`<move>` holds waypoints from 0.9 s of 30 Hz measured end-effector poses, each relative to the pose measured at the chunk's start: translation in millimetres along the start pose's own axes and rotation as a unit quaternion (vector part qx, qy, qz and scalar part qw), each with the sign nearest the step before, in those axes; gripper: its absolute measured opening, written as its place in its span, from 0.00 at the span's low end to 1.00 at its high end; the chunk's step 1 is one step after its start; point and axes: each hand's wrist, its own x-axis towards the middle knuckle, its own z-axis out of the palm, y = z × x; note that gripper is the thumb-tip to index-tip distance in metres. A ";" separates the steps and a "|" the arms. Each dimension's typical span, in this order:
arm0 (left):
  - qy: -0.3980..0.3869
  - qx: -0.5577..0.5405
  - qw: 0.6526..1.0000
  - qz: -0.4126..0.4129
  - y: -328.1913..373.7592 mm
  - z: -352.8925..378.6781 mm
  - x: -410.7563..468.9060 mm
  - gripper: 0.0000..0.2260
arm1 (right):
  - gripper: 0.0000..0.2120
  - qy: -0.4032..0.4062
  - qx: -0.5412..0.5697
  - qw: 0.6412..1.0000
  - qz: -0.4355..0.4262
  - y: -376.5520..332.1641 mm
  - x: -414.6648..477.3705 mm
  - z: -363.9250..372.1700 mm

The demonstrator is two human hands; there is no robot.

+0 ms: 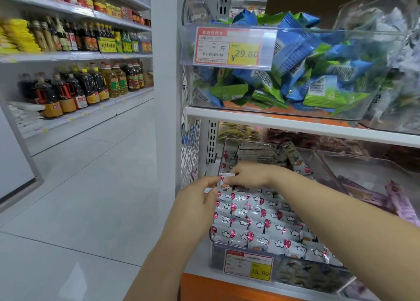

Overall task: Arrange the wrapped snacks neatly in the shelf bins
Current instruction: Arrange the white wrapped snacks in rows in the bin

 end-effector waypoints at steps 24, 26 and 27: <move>0.002 -0.011 1.000 -0.003 -0.3 -0.5 -0.3 0.13 | 0.11 0.158 -0.014 0.985 -0.070 21.4 6.4 22.9; 0.003 -0.004 1.000 -0.003 0.0 -0.7 -0.4 0.13 | 0.08 0.148 0.018 0.987 -0.059 20.8 3.5 19.7; 0.003 -0.005 1.000 -0.003 0.0 -0.7 -0.2 0.13 | 0.07 0.140 0.029 0.988 -0.056 22.1 1.3 17.3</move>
